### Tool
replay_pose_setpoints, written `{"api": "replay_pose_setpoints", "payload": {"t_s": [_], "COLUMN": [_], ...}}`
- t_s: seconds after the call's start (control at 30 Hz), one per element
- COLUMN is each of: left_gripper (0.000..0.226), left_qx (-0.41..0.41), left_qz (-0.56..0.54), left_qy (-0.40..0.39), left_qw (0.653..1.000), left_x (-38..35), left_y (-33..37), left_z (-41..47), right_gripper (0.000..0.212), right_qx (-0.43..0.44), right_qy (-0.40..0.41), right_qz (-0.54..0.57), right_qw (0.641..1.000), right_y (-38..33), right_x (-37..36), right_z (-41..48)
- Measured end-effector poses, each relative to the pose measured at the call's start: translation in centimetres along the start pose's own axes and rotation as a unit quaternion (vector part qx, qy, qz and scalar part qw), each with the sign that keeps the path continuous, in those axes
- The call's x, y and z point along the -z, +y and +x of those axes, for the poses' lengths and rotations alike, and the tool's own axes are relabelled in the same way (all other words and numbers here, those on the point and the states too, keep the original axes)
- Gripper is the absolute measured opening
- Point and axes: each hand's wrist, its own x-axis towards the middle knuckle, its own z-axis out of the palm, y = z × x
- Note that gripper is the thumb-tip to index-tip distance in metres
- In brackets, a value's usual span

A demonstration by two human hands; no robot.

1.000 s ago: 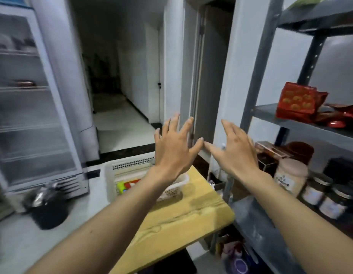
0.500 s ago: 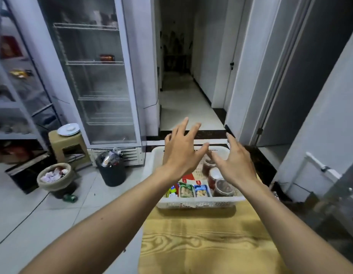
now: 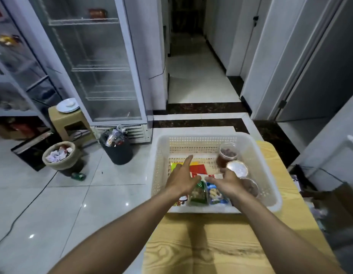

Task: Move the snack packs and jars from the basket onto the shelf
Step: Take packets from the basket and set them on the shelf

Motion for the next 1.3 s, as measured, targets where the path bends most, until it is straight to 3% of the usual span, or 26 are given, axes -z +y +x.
{"api": "replay_pose_setpoints", "payload": {"t_s": [0.13,0.23,0.43,0.53,0.77,0.87,0.97,1.03,1.13,1.3], "left_gripper": [0.079,0.065,0.067,0.075,0.084,0.083,0.079,0.076,0.057,0.025], "left_qx": [0.054,0.081,0.101,0.101,0.103,0.106,0.098,0.090,0.083,0.068], "left_qz": [-0.028,-0.040,-0.036,-0.063,-0.134,-0.165,-0.175,-0.176,-0.167,-0.171], "left_qy": [-0.057,-0.086,-0.096,-0.100,-0.093,-0.092,-0.096,-0.099,-0.111,-0.137], "left_qw": [0.996,0.992,0.990,0.988,0.981,0.976,0.975,0.975,0.976,0.973], "left_x": [-3.1,-4.5,-6.6,-7.2,-7.9,-7.9,-7.9,-7.8,-7.5,-7.4], "left_y": [-3.3,-4.4,-6.0,-6.5,-7.6,-7.8,-8.0,-8.0,-8.0,-8.4], "left_z": [4.1,5.9,8.2,8.7,8.9,9.0,9.0,9.0,8.9,8.8], "right_gripper": [0.022,0.045,0.078,0.083,0.107,0.105,0.094,0.092,0.111,0.101], "right_qx": [-0.061,-0.104,-0.178,-0.194,-0.212,-0.209,-0.201,-0.213,-0.215,-0.209], "right_qy": [-0.020,-0.040,-0.021,0.004,0.018,0.007,0.010,0.007,0.018,0.003], "right_qz": [-0.022,-0.068,-0.128,-0.170,-0.106,-0.055,-0.018,0.009,0.008,0.052], "right_qw": [0.998,0.991,0.975,0.966,0.971,0.976,0.979,0.977,0.976,0.977], "right_y": [2.2,4.3,7.4,8.7,9.2,12.0,7.0,6.1,5.9,5.6], "right_x": [-2.4,-3.7,-6.1,-6.7,-7.5,-8.1,-7.1,-6.9,-6.9,-6.9], "right_z": [4.1,7.2,10.4,11.3,12.4,13.8,10.3,9.8,9.5,8.8]}}
